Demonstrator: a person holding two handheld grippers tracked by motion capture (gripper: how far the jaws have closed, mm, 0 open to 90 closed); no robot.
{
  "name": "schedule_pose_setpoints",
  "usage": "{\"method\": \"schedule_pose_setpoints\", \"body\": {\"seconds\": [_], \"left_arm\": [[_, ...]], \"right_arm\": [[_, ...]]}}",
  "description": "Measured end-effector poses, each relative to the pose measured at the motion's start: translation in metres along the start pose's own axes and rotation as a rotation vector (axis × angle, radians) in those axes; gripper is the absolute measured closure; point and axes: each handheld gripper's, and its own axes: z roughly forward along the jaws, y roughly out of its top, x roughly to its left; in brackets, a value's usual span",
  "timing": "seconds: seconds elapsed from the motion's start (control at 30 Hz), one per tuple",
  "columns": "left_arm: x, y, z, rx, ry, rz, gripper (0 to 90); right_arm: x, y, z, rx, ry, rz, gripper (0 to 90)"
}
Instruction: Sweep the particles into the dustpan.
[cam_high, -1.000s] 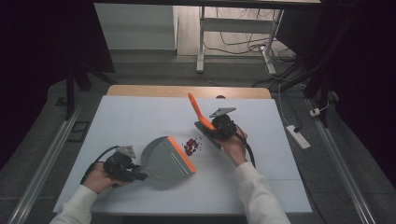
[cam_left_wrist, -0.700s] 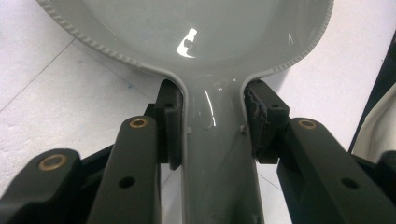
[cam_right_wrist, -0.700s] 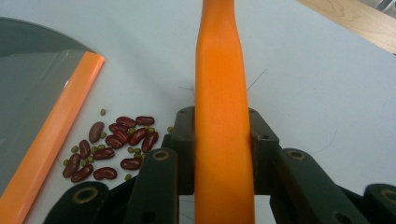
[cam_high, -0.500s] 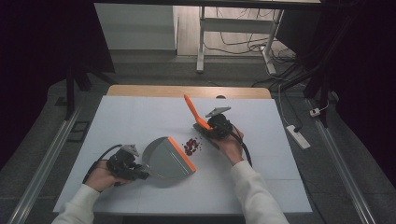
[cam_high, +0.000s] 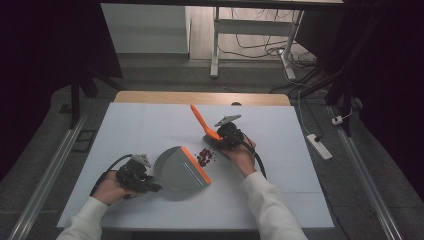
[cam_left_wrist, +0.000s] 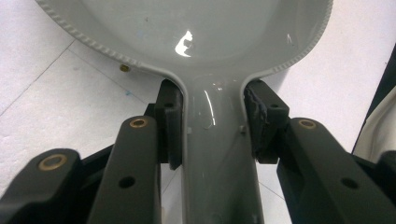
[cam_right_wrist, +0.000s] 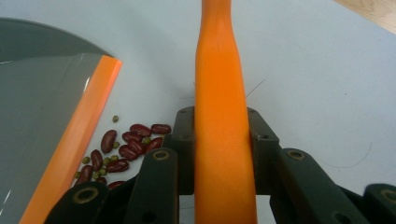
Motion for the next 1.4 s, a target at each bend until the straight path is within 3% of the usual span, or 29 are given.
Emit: {"method": "schedule_pose_setpoints", "body": {"seconds": [0.53,0.67,1.03,1.4], "left_arm": [[0.0,0.002,0.002,0.0,-0.003,-0.001,62.1],[0.0,0.002,0.002,0.0,-0.003,0.001,62.1],[-0.001,0.003,0.002,0.0,-0.001,-0.001,62.1],[-0.001,0.003,0.003,-0.001,0.0,-0.002,62.1]], "right_arm": [[0.02,0.003,0.001,0.023,0.016,-0.044,69.3],[0.028,0.005,0.002,0.021,0.053,-0.044,69.4],[0.044,0.007,0.005,0.019,0.083,-0.053,69.3],[0.062,0.009,0.005,-0.015,0.169,-0.043,69.3]]}}
